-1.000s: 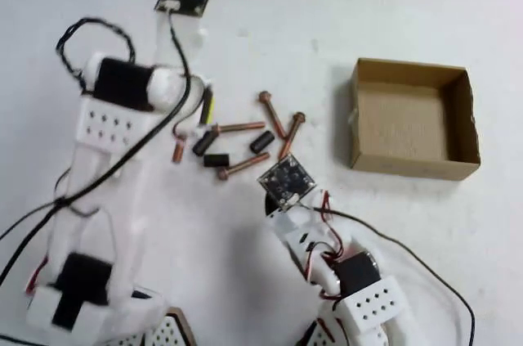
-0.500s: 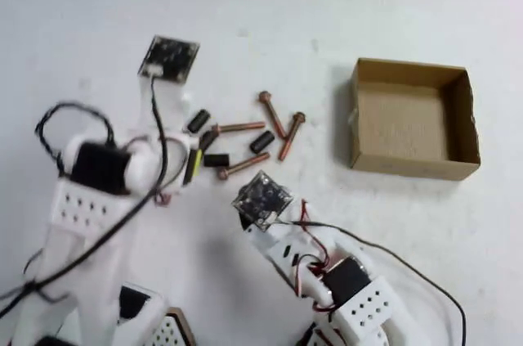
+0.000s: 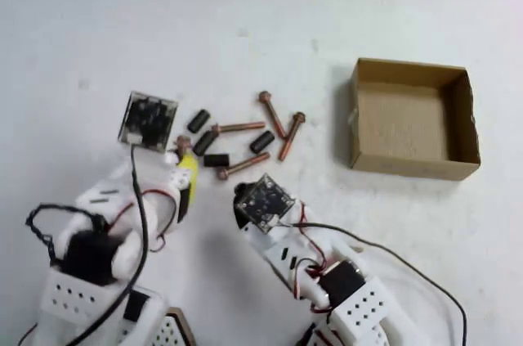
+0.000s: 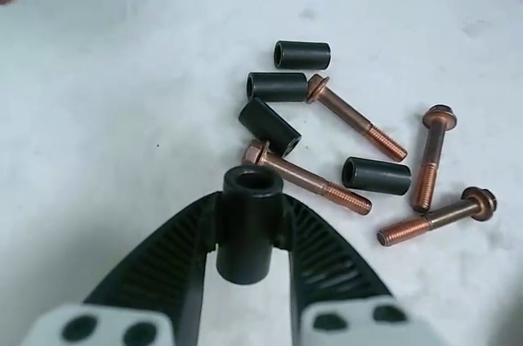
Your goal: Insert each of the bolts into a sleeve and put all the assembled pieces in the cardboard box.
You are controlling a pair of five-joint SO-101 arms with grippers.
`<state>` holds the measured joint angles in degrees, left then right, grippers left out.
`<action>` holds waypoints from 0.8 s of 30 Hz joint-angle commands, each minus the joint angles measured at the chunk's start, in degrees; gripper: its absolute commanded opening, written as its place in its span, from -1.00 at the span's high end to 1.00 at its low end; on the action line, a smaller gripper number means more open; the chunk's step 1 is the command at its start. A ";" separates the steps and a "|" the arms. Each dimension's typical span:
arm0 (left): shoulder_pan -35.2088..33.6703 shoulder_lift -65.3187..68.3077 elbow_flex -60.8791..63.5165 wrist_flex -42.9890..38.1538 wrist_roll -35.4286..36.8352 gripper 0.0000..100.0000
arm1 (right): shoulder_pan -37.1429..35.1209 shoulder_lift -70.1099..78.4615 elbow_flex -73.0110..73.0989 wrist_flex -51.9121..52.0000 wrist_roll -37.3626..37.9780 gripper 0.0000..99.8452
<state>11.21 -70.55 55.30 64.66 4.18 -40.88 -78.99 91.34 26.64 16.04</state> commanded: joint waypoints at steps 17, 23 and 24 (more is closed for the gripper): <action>-0.04 -13.67 4.84 -18.99 6.42 0.95 | -0.48 -0.48 -0.44 -18.95 -9.58 0.97; 0.40 -13.76 4.84 -25.14 10.02 0.95 | -4.00 -0.57 -0.44 -19.03 -9.58 0.97; 0.40 -13.76 4.84 -25.49 10.02 0.95 | -4.44 -0.57 -0.44 -19.03 -9.58 0.97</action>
<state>11.21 -83.12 60.66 42.68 13.14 -43.78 -78.99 91.34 9.14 7.08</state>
